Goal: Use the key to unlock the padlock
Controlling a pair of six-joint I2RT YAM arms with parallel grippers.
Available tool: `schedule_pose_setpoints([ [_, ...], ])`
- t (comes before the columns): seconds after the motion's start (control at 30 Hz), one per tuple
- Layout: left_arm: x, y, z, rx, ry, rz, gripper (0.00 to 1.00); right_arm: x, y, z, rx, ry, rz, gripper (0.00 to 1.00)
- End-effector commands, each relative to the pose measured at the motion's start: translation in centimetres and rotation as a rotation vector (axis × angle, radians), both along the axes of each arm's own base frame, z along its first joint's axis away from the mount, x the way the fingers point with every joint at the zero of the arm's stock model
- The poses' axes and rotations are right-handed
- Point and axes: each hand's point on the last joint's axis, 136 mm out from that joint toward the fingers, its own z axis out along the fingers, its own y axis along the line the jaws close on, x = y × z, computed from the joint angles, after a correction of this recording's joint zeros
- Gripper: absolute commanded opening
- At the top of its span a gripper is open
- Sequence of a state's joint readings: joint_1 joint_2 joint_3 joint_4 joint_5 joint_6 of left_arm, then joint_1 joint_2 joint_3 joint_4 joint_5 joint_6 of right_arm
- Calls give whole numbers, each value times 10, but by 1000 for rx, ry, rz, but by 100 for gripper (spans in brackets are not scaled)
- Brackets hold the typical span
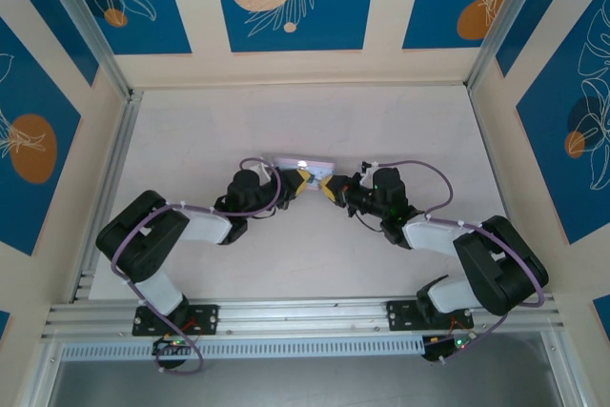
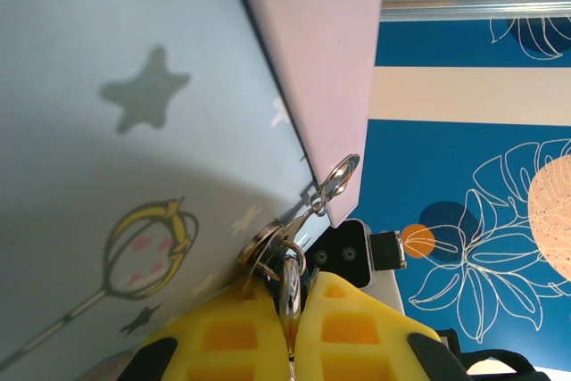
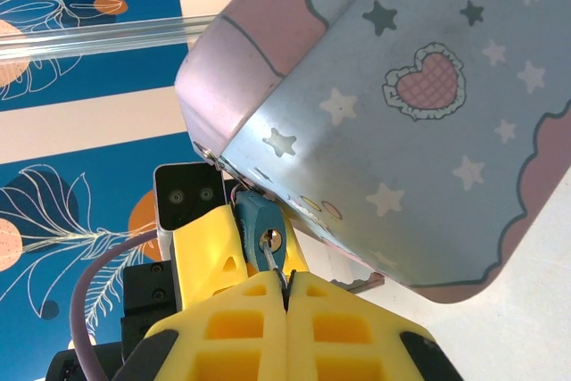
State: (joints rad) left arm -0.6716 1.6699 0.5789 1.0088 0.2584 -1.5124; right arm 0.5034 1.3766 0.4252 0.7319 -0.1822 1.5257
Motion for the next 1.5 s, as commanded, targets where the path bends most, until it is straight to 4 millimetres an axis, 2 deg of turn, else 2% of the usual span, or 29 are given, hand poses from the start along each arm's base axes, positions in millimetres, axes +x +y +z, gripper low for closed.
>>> schedule_pose_setpoints([
  [0.0, 3, -5, 28, -43, -78, -16, 0, 7, 3, 10, -4, -37, -9, 0],
  [0.67, 3, -6, 29, -48, -78, -19, 0, 12, 10, 6, 2, -33, 4, 0],
  [0.87, 3, -7, 29, -51, -79, -24, 0, 13, 20, 19, 36, -109, 67, 0],
  [1.03, 2, -8, 28, -50, -76, -31, 0, 10, 34, 33, 61, -237, 191, 0],
  [1.13, 1, -8, 31, -58, -79, -32, 0, 9, 39, 30, 34, -274, 242, 0],
  [1.3, -1, -7, 30, -51, -80, -34, 0, 16, 28, 16, 5, -248, 216, 0],
  [1.47, -1, -7, 30, -46, -79, -37, 0, 24, 26, 21, 43, -218, 198, 0],
])
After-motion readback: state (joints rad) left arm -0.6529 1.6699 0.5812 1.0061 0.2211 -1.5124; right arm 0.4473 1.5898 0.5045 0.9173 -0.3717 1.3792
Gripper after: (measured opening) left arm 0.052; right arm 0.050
